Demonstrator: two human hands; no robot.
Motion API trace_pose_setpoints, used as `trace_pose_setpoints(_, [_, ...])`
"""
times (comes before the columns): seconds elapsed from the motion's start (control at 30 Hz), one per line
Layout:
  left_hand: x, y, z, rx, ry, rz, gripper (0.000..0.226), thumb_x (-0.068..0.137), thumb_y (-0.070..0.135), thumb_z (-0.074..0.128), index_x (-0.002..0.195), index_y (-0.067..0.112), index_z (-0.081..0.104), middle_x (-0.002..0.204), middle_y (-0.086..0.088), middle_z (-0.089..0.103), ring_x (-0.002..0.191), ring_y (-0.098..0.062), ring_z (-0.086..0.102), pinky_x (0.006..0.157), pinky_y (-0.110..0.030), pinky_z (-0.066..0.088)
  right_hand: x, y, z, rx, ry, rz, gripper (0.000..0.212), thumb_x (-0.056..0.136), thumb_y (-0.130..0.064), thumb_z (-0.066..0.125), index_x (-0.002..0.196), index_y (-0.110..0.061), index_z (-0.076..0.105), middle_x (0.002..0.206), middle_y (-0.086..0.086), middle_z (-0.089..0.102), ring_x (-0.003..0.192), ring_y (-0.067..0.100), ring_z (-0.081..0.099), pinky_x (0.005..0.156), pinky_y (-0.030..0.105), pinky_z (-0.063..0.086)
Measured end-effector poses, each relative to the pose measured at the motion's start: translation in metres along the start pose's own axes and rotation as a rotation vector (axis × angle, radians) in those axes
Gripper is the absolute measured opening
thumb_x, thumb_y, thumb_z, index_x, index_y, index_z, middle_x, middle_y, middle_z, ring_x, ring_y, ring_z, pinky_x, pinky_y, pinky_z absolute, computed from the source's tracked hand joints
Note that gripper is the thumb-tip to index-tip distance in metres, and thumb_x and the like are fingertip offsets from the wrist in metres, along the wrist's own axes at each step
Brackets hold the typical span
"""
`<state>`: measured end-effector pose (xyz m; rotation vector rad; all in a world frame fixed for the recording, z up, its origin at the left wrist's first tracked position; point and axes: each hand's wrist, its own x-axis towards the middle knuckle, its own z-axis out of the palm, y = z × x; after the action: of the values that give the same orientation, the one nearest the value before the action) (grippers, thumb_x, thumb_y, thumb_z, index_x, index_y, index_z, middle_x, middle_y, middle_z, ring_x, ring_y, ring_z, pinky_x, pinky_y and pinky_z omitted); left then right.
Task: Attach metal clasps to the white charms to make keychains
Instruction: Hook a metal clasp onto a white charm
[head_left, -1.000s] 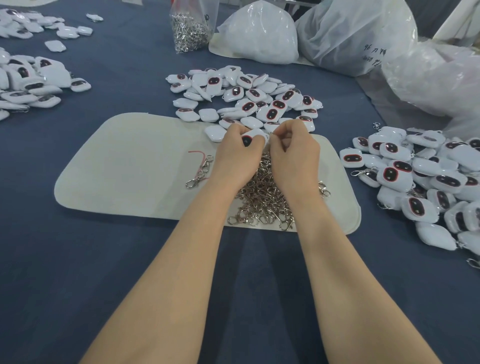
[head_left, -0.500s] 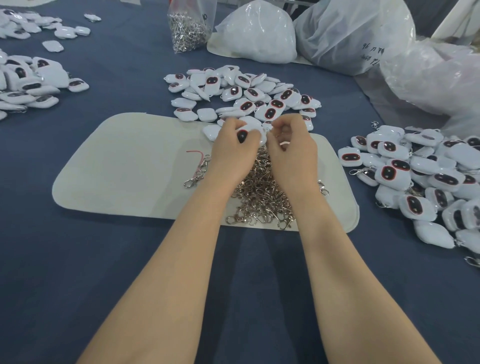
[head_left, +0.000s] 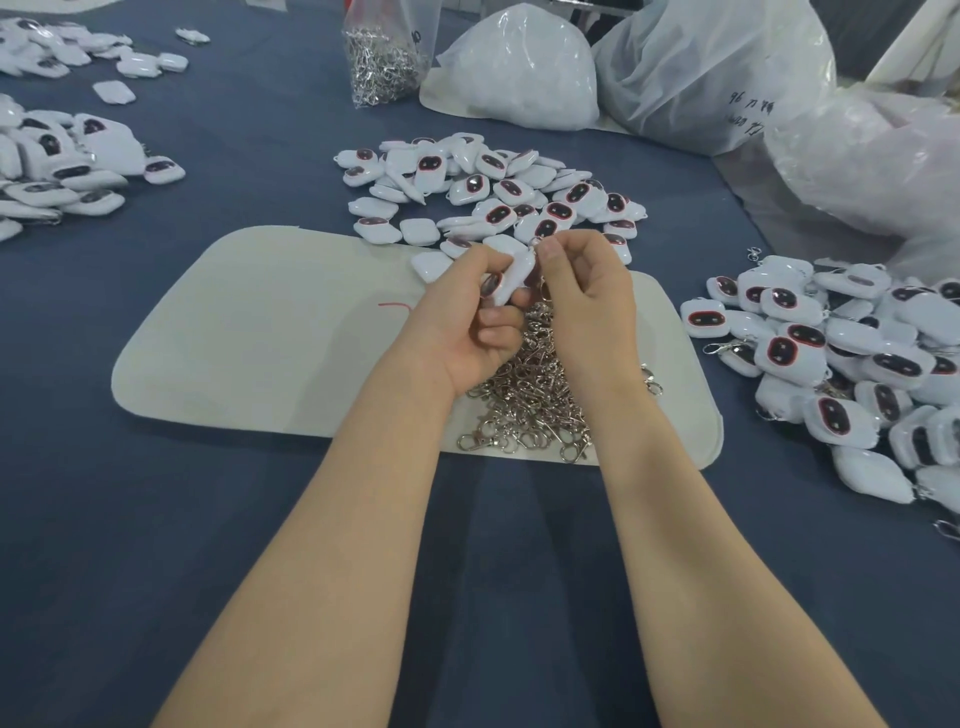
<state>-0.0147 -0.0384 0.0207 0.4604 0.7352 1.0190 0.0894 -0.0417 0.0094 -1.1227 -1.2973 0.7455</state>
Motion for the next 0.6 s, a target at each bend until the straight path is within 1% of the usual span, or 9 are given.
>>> trace_pose_setpoints(0.07, [0.001, -0.002, 0.001, -0.009, 0.057, 0.063, 0.02, 0.093, 0.014, 0.044, 0.075, 0.008, 0.051, 0.051, 0.0, 0.048, 0.032, 0.0, 0.031, 0.028, -0.01, 0.023, 0.001, 0.001, -0.003, -0.025, -0.031, 0.014, 0.015, 0.096, -0.013, 0.052, 0.083, -0.018, 0.054, 0.072, -0.007, 0.058, 0.065, 0.0, 0.054, 0.066, 0.014, 0.044])
trace_pose_setpoints(0.13, [0.002, -0.003, 0.002, 0.07, 0.16, 0.187, 0.012, 0.093, 0.01, 0.048, 0.083, 0.006, 0.053, 0.057, -0.003, 0.051, 0.035, -0.002, 0.037, 0.031, -0.012, 0.029, 0.003, 0.003, -0.007, -0.092, -0.064, 0.021, 0.017, 0.096, -0.015, 0.054, 0.08, -0.021, 0.054, 0.07, -0.006, 0.059, 0.066, 0.005, 0.056, 0.067, 0.02, 0.046])
trace_pose_setpoints(0.23, [0.005, -0.006, -0.002, 0.394, 0.335, 0.418, 0.004, 0.092, 0.014, 0.056, 0.089, 0.013, 0.055, 0.068, -0.001, 0.053, 0.04, -0.003, 0.045, 0.042, -0.018, 0.042, 0.005, 0.007, -0.011, -0.244, -0.091, 0.013, 0.019, 0.095, -0.019, 0.055, 0.078, -0.026, 0.053, 0.071, -0.004, 0.059, 0.07, 0.018, 0.057, 0.069, 0.03, 0.046])
trace_pose_setpoints(0.27, [0.005, -0.007, -0.003, 0.548, 0.372, 0.501, 0.005, 0.092, 0.018, 0.057, 0.088, 0.017, 0.054, 0.07, 0.002, 0.054, 0.043, -0.004, 0.047, 0.047, -0.022, 0.045, 0.006, 0.009, -0.012, -0.296, -0.104, 0.0, 0.019, 0.095, -0.019, 0.055, 0.077, -0.026, 0.052, 0.071, -0.004, 0.059, 0.071, 0.02, 0.057, 0.068, 0.028, 0.046])
trace_pose_setpoints(0.33, [0.004, -0.009, -0.005, 0.841, 0.394, 0.651, 0.011, 0.091, 0.022, 0.058, 0.083, 0.023, 0.05, 0.071, 0.007, 0.052, 0.052, -0.007, 0.049, 0.056, -0.025, 0.045, 0.005, 0.012, -0.013, -0.416, -0.145, -0.04, 0.014, 0.094, -0.018, 0.054, 0.08, -0.02, 0.055, 0.07, -0.002, 0.059, 0.067, 0.016, 0.053, 0.062, 0.02, 0.042])
trace_pose_setpoints(0.43, [0.006, -0.011, -0.007, 1.138, 0.398, 0.769, 0.015, 0.092, 0.024, 0.057, 0.085, 0.018, 0.046, 0.073, 0.009, 0.046, 0.061, -0.004, 0.042, 0.057, -0.02, 0.033, 0.003, 0.015, -0.012, -0.54, -0.198, -0.077, 0.011, 0.094, -0.014, 0.053, 0.084, -0.011, 0.056, 0.062, -0.006, 0.055, 0.055, 0.005, 0.045, 0.054, 0.012, 0.037])
trace_pose_setpoints(0.5, [0.007, -0.013, -0.007, 1.185, 0.402, 0.792, 0.013, 0.093, 0.025, 0.056, 0.09, 0.017, 0.047, 0.075, 0.009, 0.047, 0.063, -0.003, 0.044, 0.056, -0.015, 0.033, 0.003, 0.015, -0.01, -0.54, -0.186, -0.072, 0.011, 0.095, -0.013, 0.052, 0.085, -0.012, 0.056, 0.062, -0.01, 0.051, 0.055, 0.002, 0.045, 0.054, 0.009, 0.036])
trace_pose_setpoints(0.53, [0.008, -0.013, -0.007, 1.135, 0.407, 0.786, 0.011, 0.093, 0.025, 0.056, 0.09, 0.018, 0.048, 0.075, 0.009, 0.049, 0.062, -0.002, 0.045, 0.055, -0.013, 0.035, 0.003, 0.014, -0.009, -0.508, -0.174, -0.063, 0.01, 0.095, -0.014, 0.052, 0.086, -0.013, 0.057, 0.065, -0.011, 0.053, 0.058, 0.002, 0.046, 0.057, 0.009, 0.037])
trace_pose_setpoints(0.6, [0.008, -0.012, -0.005, 0.864, 0.416, 0.706, 0.01, 0.093, 0.024, 0.057, 0.087, 0.018, 0.051, 0.071, 0.007, 0.052, 0.054, -0.005, 0.048, 0.052, -0.015, 0.041, 0.004, 0.012, -0.008, -0.388, -0.154, -0.031, 0.006, 0.094, -0.015, 0.056, 0.088, -0.017, 0.057, 0.074, -0.013, 0.056, 0.068, 0.002, 0.051, 0.065, 0.009, 0.039])
